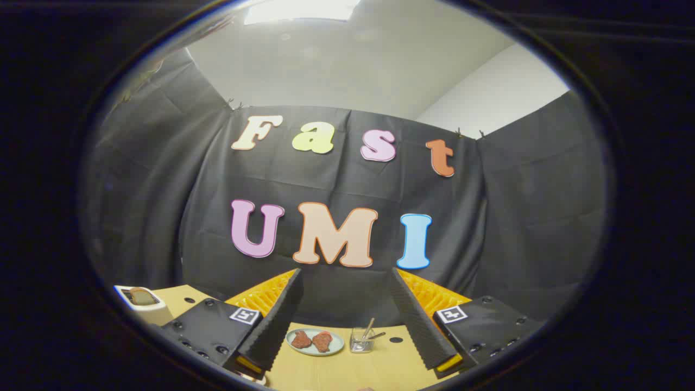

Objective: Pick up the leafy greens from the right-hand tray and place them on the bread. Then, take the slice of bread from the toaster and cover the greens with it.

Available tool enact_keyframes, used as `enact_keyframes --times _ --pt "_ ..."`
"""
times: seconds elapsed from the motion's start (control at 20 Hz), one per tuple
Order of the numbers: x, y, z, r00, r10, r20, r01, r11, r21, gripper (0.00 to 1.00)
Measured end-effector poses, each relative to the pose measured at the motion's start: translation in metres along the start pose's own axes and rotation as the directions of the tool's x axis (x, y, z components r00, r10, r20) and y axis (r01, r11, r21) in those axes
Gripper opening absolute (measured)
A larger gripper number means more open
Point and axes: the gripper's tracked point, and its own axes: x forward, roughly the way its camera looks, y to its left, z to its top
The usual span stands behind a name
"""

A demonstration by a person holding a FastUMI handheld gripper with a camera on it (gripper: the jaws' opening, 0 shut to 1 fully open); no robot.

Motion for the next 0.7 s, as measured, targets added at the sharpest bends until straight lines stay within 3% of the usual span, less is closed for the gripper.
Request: enact_keyframes --times 0.7 --pt "0.007 -0.019 -0.004 1.0 -0.005 0.009 0.005 0.999 0.034 1.0"
